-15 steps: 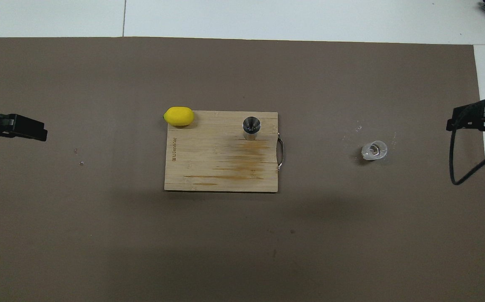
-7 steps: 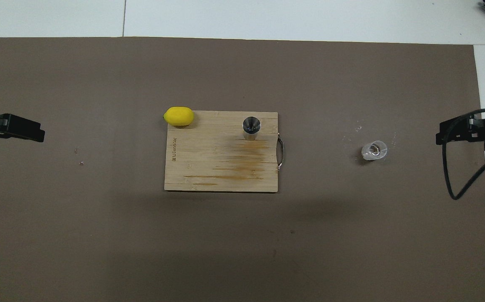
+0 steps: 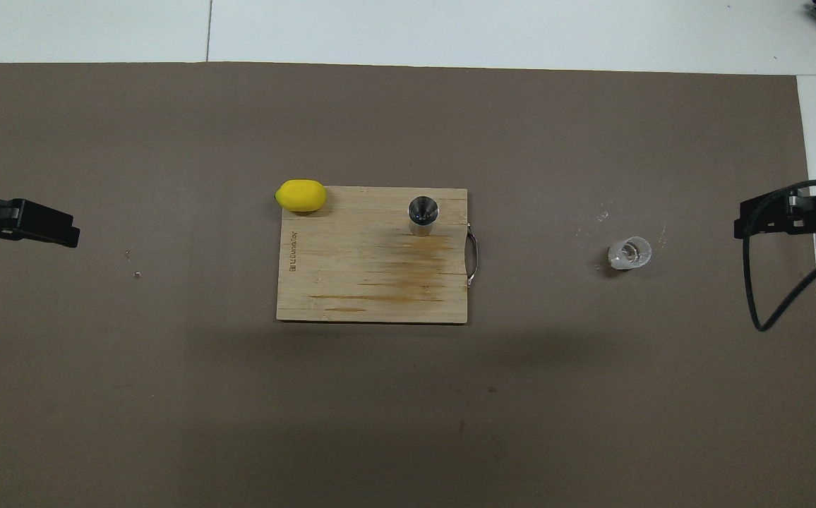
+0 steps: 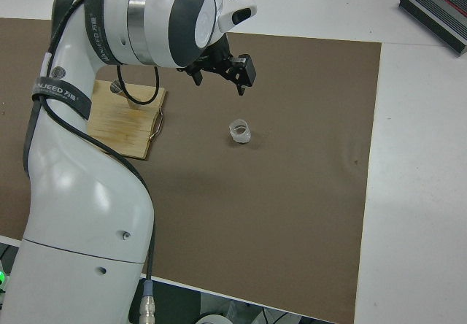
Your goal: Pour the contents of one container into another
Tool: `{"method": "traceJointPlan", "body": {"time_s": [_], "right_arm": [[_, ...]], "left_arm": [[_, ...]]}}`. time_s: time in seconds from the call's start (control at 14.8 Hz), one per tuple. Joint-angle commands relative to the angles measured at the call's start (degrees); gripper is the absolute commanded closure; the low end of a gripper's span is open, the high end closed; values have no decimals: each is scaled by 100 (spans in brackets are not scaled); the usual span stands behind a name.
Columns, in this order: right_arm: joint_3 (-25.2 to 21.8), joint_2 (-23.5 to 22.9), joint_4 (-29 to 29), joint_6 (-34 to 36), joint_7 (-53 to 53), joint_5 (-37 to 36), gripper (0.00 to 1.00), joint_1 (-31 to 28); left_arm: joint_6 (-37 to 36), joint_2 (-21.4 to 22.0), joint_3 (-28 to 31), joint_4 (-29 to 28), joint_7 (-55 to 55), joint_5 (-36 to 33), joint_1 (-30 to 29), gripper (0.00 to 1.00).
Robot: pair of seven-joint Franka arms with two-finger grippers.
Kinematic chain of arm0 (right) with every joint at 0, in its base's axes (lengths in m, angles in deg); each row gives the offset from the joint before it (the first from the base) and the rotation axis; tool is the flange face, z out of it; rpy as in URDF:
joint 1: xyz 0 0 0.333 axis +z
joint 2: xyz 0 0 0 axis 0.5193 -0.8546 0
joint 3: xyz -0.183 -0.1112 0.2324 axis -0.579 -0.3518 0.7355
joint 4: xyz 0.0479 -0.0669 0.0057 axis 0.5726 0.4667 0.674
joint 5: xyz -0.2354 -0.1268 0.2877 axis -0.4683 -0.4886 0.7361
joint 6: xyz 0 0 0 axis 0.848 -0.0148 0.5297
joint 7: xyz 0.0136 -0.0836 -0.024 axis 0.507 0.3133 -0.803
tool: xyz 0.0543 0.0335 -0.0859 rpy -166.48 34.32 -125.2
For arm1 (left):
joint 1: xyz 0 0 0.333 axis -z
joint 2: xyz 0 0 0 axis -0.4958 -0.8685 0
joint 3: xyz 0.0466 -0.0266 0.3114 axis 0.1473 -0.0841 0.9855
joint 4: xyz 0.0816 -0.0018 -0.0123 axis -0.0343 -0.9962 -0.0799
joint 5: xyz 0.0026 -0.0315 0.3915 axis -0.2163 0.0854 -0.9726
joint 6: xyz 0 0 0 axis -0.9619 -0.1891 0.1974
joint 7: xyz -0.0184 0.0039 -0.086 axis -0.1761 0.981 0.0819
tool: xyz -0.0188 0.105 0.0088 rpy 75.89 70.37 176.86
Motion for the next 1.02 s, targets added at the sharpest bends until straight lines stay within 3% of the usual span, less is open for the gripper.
{"method": "traceJointPlan", "body": {"time_s": [0.0, 0.95], "right_arm": [[46, 15, 106, -187, 366, -265, 0, 95], [55, 15, 123, -117, 323, -142, 0, 104]], "left_arm": [[-1, 127, 12, -126, 38, 35, -33, 0], [26, 118, 4, -126, 47, 35, 29, 0]]}}
